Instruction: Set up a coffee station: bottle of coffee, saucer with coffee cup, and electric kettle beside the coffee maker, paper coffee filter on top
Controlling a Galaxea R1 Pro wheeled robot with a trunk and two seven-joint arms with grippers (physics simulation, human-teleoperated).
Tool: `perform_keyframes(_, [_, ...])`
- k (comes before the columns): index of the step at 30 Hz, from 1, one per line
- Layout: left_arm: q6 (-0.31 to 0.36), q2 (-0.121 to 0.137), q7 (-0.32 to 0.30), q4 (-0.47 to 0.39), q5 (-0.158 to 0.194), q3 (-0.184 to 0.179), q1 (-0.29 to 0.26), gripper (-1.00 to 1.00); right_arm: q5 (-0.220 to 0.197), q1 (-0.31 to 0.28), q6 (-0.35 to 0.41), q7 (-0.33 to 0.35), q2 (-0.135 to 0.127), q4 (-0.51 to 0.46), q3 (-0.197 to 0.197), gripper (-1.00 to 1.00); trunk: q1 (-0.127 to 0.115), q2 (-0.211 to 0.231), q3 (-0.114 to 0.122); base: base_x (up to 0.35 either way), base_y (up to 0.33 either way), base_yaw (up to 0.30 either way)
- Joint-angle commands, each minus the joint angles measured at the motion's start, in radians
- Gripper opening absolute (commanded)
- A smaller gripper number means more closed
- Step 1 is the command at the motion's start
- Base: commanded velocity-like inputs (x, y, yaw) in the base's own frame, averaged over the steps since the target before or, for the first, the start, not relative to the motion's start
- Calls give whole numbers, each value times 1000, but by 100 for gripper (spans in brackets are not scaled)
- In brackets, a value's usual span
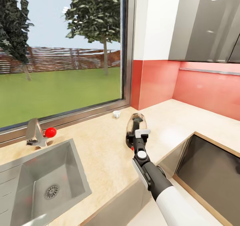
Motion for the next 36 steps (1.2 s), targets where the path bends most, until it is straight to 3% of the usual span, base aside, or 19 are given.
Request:
perform_keyframes(1, [-6, 0, 0, -1, 6, 4, 0, 100, -1, -1, 4, -6, 0, 0, 2, 100, 1, -1, -1, 221, 0, 0])
perform_keyframes(9, [-6, -1, 0, 1, 6, 4, 0, 100, -1, -1, 4, -6, 0, 0, 2, 100, 1, -1, -1, 63, 0, 0])
perform_keyframes(10, [-6, -1, 0, 1, 6, 4, 0, 100, -1, -1, 4, -6, 0, 0, 2, -100, 1, -1, -1, 2, 0, 0])
perform_keyframes(36, [-6, 2, 0, 9, 6, 4, 0, 100, -1, -1, 4, -6, 0, 0, 2, -100, 1, -1, -1, 0, 0, 0])
